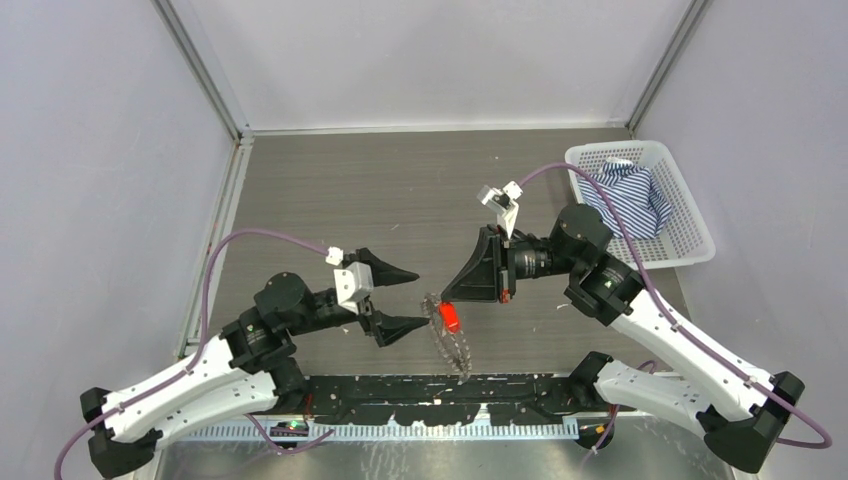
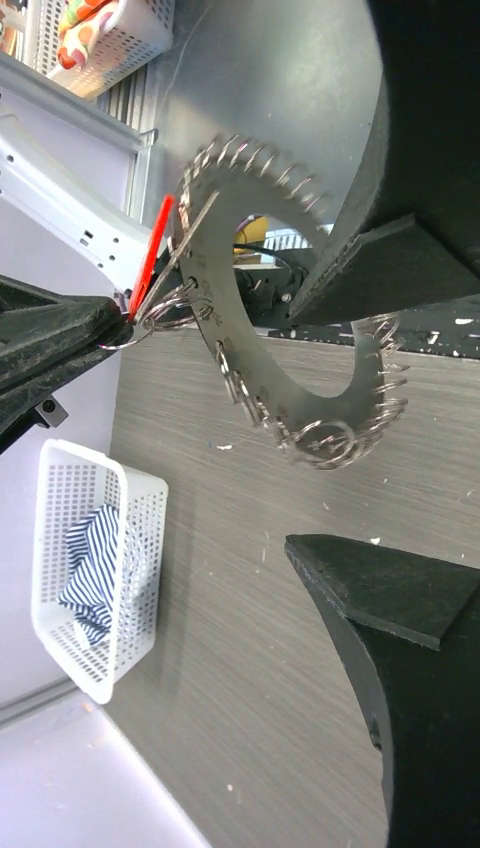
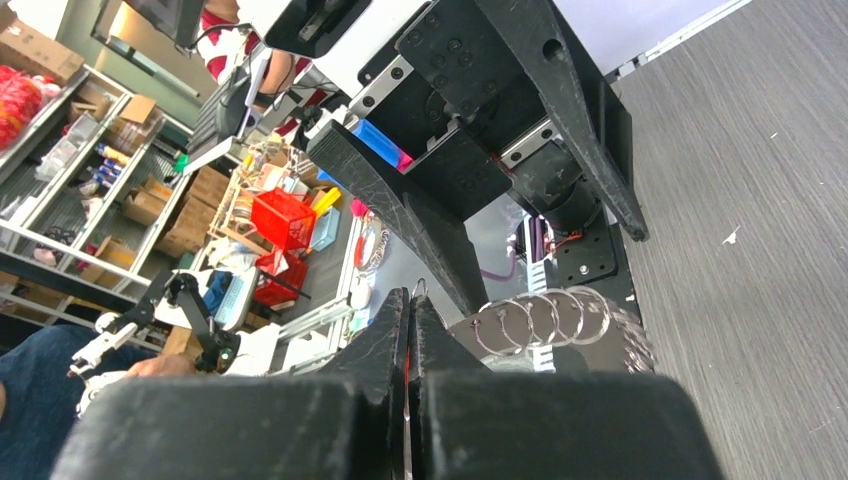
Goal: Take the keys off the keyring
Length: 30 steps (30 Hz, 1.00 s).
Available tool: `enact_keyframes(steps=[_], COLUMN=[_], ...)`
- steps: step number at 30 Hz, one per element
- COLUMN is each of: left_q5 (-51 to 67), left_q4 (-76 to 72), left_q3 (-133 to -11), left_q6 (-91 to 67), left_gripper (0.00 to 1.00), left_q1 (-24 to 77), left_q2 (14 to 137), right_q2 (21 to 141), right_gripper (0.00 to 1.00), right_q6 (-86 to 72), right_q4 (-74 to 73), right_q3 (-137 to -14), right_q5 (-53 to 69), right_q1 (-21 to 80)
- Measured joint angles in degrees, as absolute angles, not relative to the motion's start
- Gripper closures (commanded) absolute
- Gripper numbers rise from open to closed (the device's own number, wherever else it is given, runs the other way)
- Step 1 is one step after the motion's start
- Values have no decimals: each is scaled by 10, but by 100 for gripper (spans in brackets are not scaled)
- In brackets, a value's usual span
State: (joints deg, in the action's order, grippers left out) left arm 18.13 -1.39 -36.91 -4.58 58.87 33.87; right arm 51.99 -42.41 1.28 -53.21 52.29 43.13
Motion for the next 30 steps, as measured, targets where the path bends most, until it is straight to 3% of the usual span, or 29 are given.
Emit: enact_keyframes(steps=[13, 18, 22, 28, 30], left_q5=[243, 249, 239, 172, 165], left_q4=[-80, -100, -108, -180, -197], left_q3=[-401, -411, -409, -375, -366], left_q6=[-9, 5, 4, 4, 4], left_gripper=[22, 30, 42, 49, 59], left_q1=[605, 625, 637, 668, 673], left_q2=[398, 456, 475, 474, 474], right_q2=[509, 514, 515, 515, 514], right_gripper=[99, 99, 99, 99, 99], right_q6=[-400, -393, -389, -384, -382], right_q4=[-58, -66, -81, -88, -90], right_q3=[-570, -571, -578, -580, -580], right_q5=[534, 539, 538, 536, 534], right_q1=[432, 432, 433, 434, 434])
